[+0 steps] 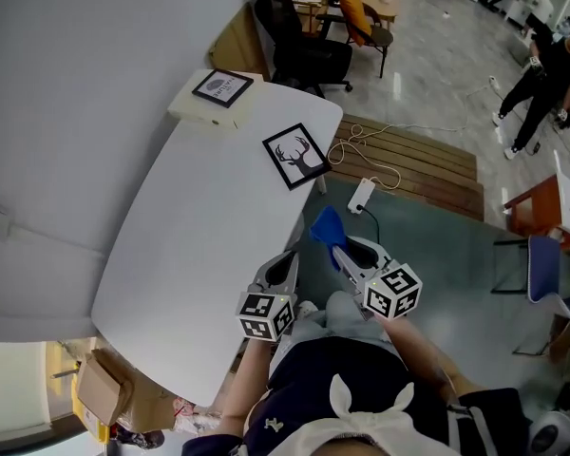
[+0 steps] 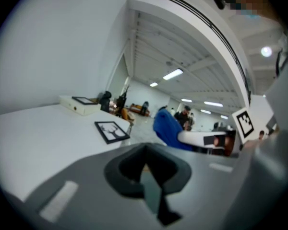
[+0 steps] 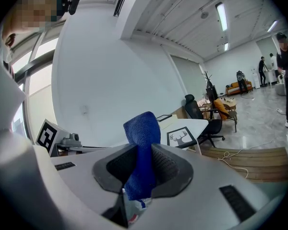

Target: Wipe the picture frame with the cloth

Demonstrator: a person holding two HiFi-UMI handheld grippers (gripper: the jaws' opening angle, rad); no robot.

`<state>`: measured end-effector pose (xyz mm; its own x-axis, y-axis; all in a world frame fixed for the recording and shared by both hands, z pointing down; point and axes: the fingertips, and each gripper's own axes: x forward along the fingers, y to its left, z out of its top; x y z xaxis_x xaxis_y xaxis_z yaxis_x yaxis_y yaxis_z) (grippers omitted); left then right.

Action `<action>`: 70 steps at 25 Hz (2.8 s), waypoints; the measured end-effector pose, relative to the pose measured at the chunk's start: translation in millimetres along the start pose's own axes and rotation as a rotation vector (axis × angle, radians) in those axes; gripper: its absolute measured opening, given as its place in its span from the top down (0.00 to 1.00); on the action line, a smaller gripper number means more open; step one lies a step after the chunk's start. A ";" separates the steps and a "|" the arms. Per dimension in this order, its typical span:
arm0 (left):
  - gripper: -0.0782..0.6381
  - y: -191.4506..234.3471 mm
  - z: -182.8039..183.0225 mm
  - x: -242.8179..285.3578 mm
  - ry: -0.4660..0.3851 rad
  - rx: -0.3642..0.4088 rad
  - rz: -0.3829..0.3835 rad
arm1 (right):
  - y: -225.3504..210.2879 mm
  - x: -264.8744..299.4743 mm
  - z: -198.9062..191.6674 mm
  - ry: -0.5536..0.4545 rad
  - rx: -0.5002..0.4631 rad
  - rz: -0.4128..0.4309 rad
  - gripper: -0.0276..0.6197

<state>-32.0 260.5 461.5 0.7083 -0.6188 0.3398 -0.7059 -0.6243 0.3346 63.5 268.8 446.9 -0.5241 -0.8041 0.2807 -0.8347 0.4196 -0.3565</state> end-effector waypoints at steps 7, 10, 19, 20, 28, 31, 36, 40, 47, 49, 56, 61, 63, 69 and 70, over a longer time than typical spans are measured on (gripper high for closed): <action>0.89 10.2 -1.8 25.5 0.034 -0.022 -0.022 | -25.5 12.2 4.7 0.019 0.010 -0.033 0.82; 0.89 17.5 2.2 39.7 0.045 -0.032 -0.011 | -38.9 22.7 8.8 0.041 0.009 -0.024 0.82; 0.89 52.1 27.6 93.0 0.055 -0.055 0.065 | -82.7 70.8 38.9 0.126 -0.112 0.040 0.82; 0.89 55.1 27.8 99.0 0.063 -0.055 0.074 | -87.5 75.7 41.8 0.133 -0.126 0.048 0.82; 0.89 74.1 38.3 140.0 0.085 -0.075 0.154 | -121.8 114.2 58.4 0.189 -0.216 0.130 0.82; 0.89 80.3 41.3 149.5 0.097 -0.087 0.198 | -130.4 126.7 64.3 0.212 -0.230 0.173 0.82; 0.89 88.1 45.3 164.7 0.108 -0.107 0.272 | -144.5 141.4 71.8 0.243 -0.260 0.248 0.82; 0.89 93.0 46.4 176.7 0.114 -0.129 0.339 | -156.4 151.3 73.9 0.280 -0.267 0.313 0.82; 0.89 102.7 41.9 190.2 0.155 -0.114 0.413 | -162.0 169.7 64.7 0.330 -0.298 0.411 0.82; 0.89 105.6 34.6 190.3 0.174 -0.130 0.416 | -159.3 174.9 60.9 0.336 -0.313 0.424 0.82; 0.89 121.9 21.5 197.2 0.213 -0.157 0.399 | -151.9 192.5 55.2 0.356 -0.336 0.416 0.82; 0.89 130.6 16.3 199.5 0.244 -0.143 0.378 | -148.5 201.7 60.5 0.362 -0.376 0.387 0.82; 0.89 132.0 13.1 200.3 0.256 -0.131 0.365 | -148.8 205.9 62.5 0.361 -0.382 0.370 0.82; 0.89 141.6 1.4 202.1 0.258 -0.138 0.354 | -151.4 221.9 72.3 0.341 -0.420 0.337 0.82; 0.89 142.8 0.9 202.4 0.256 -0.140 0.353 | -152.9 224.1 74.0 0.341 -0.427 0.332 0.82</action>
<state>10.6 45.7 577.3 0.4122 -0.6332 0.6550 -0.9104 -0.3149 0.2685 86.3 -6.7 498.4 -0.7321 -0.4522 0.5095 -0.5751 0.8111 -0.1066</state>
